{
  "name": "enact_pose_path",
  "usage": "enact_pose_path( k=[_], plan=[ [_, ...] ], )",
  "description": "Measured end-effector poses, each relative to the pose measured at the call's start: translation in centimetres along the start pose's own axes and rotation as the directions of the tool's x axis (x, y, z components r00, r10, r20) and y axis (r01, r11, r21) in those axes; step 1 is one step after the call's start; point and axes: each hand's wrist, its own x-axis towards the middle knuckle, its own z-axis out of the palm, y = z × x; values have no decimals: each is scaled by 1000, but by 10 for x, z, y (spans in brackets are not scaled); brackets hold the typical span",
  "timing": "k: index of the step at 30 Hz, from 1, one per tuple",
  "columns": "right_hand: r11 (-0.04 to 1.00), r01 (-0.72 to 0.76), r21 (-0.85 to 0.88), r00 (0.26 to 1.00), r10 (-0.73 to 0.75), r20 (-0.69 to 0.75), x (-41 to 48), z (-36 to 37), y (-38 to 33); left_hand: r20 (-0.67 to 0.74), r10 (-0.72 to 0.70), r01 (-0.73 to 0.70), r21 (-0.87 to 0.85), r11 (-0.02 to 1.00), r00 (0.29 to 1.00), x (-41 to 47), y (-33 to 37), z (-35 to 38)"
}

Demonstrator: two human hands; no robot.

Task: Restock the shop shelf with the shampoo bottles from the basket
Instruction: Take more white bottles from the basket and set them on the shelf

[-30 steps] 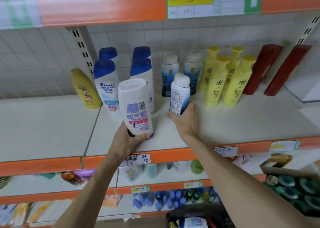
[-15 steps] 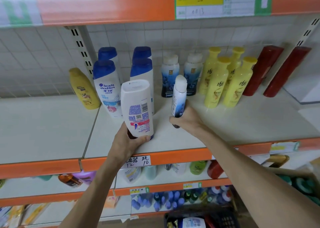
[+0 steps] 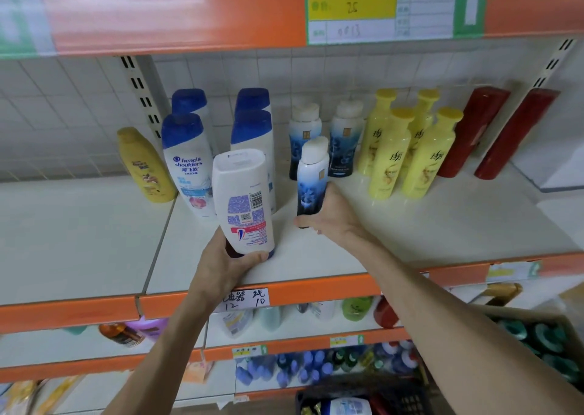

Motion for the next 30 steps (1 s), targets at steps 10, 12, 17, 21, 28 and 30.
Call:
enact_pose_path(
  k=[10, 12, 17, 21, 28, 30],
  plan=[
    [999, 26, 32, 995, -23, -92, 21, 15, 7, 14, 2, -2, -23, 1000, 1000, 2, -3, 0],
    [999, 47, 25, 998, -46, -48, 26, 10, 8, 11, 5, -4, -22, 1000, 1000, 2, -3, -1],
    [1000, 24, 17, 1000, -24, 3, 38, 1, 4, 9, 2, -2, -22, 1000, 1000, 1, -3, -1],
    [999, 16, 28, 998, -18, 67, 53, -4, 17, 6, 4, -4, -13, 1000, 1000, 0, -2, -1],
    [1000, 6, 1, 996, -6, 90, 33, -13, -1, 4, -2, 3, -10, 1000, 1000, 0, 0, -1],
    [1000, 2, 23, 996, -4, 94, 36, -12, 2, 7, -1, 1, -11, 1000, 1000, -1, 1, -1]
  ],
)
